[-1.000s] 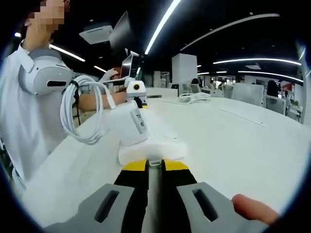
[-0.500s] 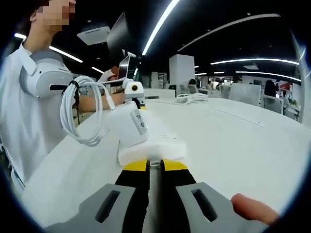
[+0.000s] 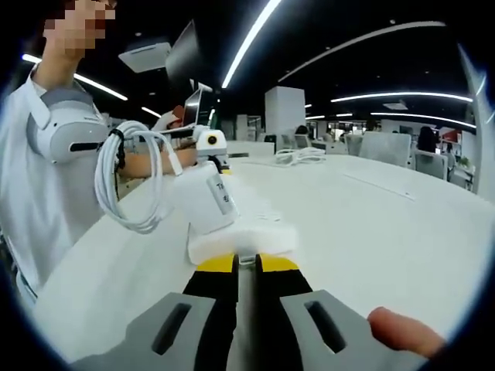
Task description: Straighten the power strip on the desk, plug the charger into it
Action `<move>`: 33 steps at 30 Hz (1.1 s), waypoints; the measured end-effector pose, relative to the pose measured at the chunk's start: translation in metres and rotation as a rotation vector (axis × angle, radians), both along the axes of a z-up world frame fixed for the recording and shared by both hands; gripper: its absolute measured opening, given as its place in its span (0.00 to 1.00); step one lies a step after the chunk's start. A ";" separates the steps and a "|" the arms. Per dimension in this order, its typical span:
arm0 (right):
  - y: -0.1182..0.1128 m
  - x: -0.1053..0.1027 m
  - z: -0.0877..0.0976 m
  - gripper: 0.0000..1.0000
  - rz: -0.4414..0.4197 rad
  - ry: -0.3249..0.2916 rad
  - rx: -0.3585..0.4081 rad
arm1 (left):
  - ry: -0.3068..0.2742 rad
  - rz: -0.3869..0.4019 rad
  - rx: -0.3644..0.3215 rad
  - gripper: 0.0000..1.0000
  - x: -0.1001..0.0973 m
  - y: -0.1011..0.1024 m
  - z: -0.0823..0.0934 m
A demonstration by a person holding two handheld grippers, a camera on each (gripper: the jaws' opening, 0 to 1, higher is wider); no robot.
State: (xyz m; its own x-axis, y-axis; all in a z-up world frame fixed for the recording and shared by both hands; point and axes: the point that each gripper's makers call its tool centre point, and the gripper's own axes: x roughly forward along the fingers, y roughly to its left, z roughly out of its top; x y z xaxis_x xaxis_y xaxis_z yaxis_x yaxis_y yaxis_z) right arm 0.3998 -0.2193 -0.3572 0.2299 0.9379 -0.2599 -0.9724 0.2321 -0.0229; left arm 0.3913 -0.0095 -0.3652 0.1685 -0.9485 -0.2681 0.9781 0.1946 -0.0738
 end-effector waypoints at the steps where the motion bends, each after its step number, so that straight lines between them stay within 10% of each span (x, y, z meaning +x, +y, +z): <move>1: 0.000 0.001 0.000 0.08 -0.004 0.000 0.000 | 0.001 0.002 0.000 0.12 0.001 0.000 0.000; 33: -0.011 0.042 0.001 0.01 -0.120 -0.019 0.012 | -0.002 -0.005 -0.003 0.12 0.036 -0.012 0.001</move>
State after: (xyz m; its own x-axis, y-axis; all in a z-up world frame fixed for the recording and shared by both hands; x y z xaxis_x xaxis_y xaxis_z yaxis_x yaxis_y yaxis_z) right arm 0.4422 -0.2301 -0.3559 0.3451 0.9066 -0.2430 -0.9372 0.3468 -0.0371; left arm 0.4270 -0.0219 -0.3643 0.1638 -0.9503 -0.2647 0.9792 0.1891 -0.0730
